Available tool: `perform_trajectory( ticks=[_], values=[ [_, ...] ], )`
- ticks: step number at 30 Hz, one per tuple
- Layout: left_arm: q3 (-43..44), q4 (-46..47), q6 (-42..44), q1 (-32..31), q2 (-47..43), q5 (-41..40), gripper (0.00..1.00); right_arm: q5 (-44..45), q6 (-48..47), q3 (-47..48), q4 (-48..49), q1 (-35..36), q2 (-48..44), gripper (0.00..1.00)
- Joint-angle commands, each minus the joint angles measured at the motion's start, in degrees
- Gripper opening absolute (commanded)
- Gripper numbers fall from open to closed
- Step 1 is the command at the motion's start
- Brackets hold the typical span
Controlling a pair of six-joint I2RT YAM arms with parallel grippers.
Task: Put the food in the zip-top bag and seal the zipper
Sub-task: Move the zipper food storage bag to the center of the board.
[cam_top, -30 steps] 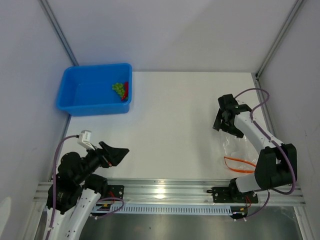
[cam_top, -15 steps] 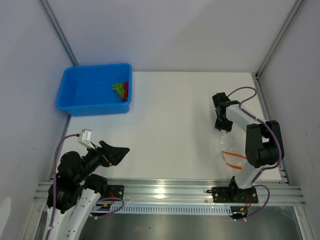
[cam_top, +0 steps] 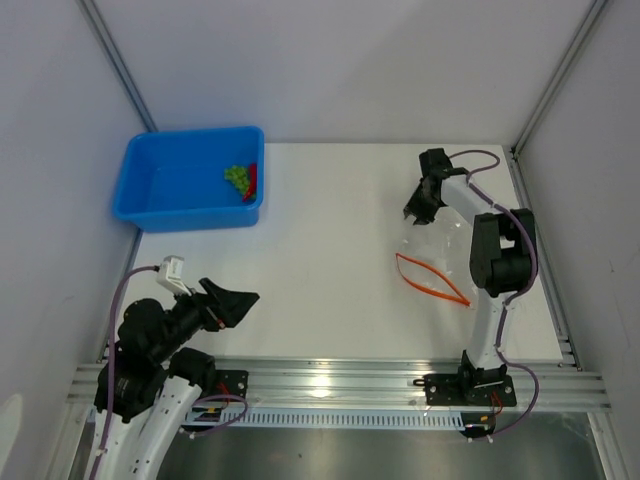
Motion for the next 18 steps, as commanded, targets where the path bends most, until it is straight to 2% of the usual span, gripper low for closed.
perform_trajectory(
  ticks=[1,3,7,9,11,15,18],
  values=[
    [1.66,0.43,0.58,0.54,0.86,-0.69,1.00,-11.10,5.92,7.25,3.45,0.09,1.19,0.42],
    [1.48,0.69,0.49,0.54,0.77,-0.69,1.00,-13.04,4.78,10.49,3.11,0.70,1.02,0.70],
    [0.69,1.40,0.40,0.54,1.03,-0.52,0.99,-7.52,-3.03,14.38,-1.45,2.63,-2.40,0.85],
    [0.34,1.66,0.40,0.54,1.30,-0.43,1.00,-0.33,-9.07,14.30,-4.53,4.56,-6.61,0.94],
    [0.16,2.10,0.40,0.54,1.82,-0.25,0.99,4.95,-13.05,12.46,-7.61,6.23,-9.78,0.99],
    [-0.10,2.72,1.36,0.54,3.32,0.80,0.99,21.79,-22.10,5.26,-12.35,12.02,-19.87,0.99],
    [-0.28,3.33,1.54,0.54,4.37,1.42,1.00,27.46,-23.87,-0.98,-15.69,14.58,-25.50,0.97]
  ],
)
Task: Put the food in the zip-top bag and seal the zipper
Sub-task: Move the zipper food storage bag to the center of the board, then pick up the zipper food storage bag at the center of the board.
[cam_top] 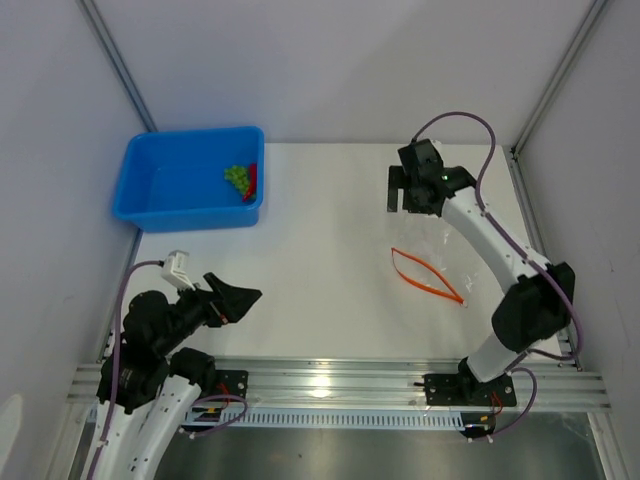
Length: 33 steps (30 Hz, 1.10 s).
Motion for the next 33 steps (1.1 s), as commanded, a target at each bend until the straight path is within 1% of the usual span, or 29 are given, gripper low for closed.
perform_trajectory(
  ticks=[1,3,4,7,9,11,13,17,21,26,27,28,30,33],
  values=[
    [-0.30,2.85,1.17,0.54,1.49,1.53,0.99,14.83,-8.18,-7.04,-7.24,2.46,-6.89,0.96],
    [-0.56,3.29,1.00,0.54,1.58,1.79,0.99,15.99,-11.08,-10.13,-7.60,4.30,-9.71,0.97],
    [-1.00,3.47,0.82,0.54,1.58,1.97,1.00,16.17,-13.79,-11.28,-8.47,6.40,-11.81,0.96],
    [-1.97,4.61,0.03,0.54,1.66,2.93,1.00,19.85,-15.48,-13.30,-10.32,11.23,-14.37,0.96],
    [-2.14,4.87,-0.41,0.54,2.02,4.25,0.99,18.90,-18.82,-16.46,-9.19,13.18,-15.34,0.96],
    [-2.06,4.70,-0.58,0.54,2.19,4.95,0.99,18.28,-24.16,-19.62,-7.78,16.51,-15.79,0.96],
    [-2.14,3.82,-0.67,0.54,1.93,5.31,0.99,19.33,-24.72,-23.23,-6.37,18.10,-15.26,0.96],
    [-1.97,2.06,-0.67,0.54,0.00,4.78,1.00,20.56,-24.10,-26.66,-3.74,18.46,-12.98,0.95],
    [-1.62,0.48,-0.94,0.54,-2.02,4.52,1.00,26.97,-27.78,-30.53,3.19,18.29,-11.75,0.96],
    [-1.53,-0.66,-1.11,0.54,-2.99,4.34,1.00,28.39,-32.44,-33.51,11.72,17.58,-10.60,0.95],
    [-1.44,-0.66,-1.11,0.54,-3.17,4.43,0.99,28.65,-33.67,-34.13,15.39,17.23,-10.17,0.95],
    [-1.36,-0.75,-1.20,0.54,-3.34,4.43,0.99,28.57,-35.33,-34.75,16.99,16.88,-9.90,0.95],
    [-1.44,-1.01,-1.29,0.54,-3.52,4.60,1.00,29.18,-35.70,-35.11,20.07,14.96,-7.89,0.95],
    [-1.18,-1.71,-1.03,0.54,-3.70,4.34,1.00,31.11,-35.70,-34.49,21.14,12.67,-4.90,0.91]
  ],
)
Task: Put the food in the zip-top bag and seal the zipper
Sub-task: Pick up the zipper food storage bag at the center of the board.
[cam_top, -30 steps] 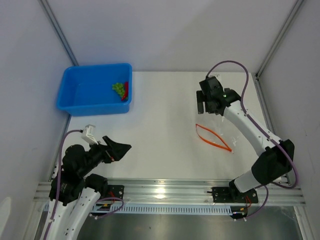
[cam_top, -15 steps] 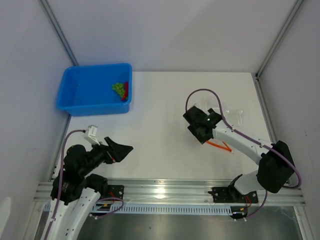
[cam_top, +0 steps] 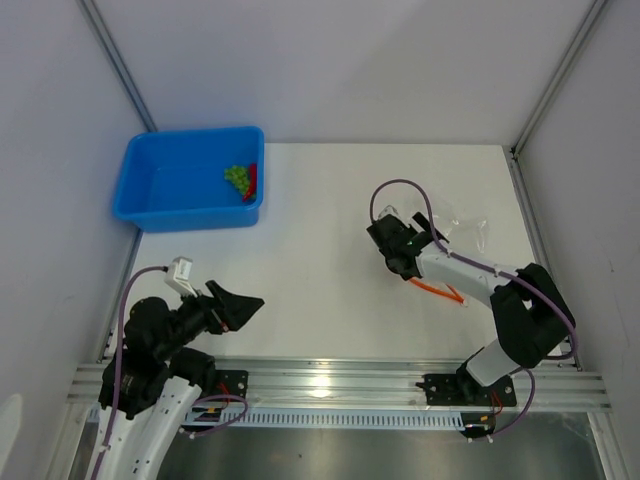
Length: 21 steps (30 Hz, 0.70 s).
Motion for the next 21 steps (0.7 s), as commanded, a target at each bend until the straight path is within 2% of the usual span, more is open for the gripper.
perform_trajectory(
  ticks=[1,4,7,8,10,11,13,15,16,21],
  values=[
    [0.92,-0.89,-0.48,0.54,-0.70,0.95,0.99,3.84,-2.28,0.04,6.43,-2.53,3.00,0.91],
    [1.53,-1.85,0.14,0.54,-0.70,0.34,1.00,2.52,-1.76,-1.19,7.40,-3.76,3.00,0.88],
    [1.62,-1.85,0.23,0.54,-0.79,0.16,1.00,0.76,-0.27,-1.28,6.61,-5.34,2.74,0.74],
    [1.27,-1.85,0.14,0.54,-0.70,0.16,1.00,0.32,-0.09,-1.10,5.74,-5.52,2.74,0.60],
    [1.01,-1.33,0.05,0.54,-0.61,0.42,0.99,0.41,0.70,-0.75,5.29,-5.52,2.56,0.46],
    [0.75,-1.15,-0.21,0.54,-0.61,0.51,0.99,0.32,0.88,-0.40,4.51,-5.43,2.48,0.33],
    [0.74,-0.80,-0.30,0.54,-0.53,0.69,0.99,-1.08,2.28,1.43,3.10,-5.35,2.56,0.16],
    [0.74,-0.97,-0.21,0.54,-0.44,0.60,0.99,-3.27,4.64,3.11,0.73,-5.08,3.00,0.10],
    [0.83,-1.06,-0.04,0.54,-0.35,0.60,0.99,-3.98,5.18,4.86,-0.06,-4.91,3.09,0.01],
    [1.44,-1.24,0.14,0.54,-0.26,0.25,0.99,-7.06,10.27,10.23,-4.55,-4.11,2.83,0.00]
  ],
)
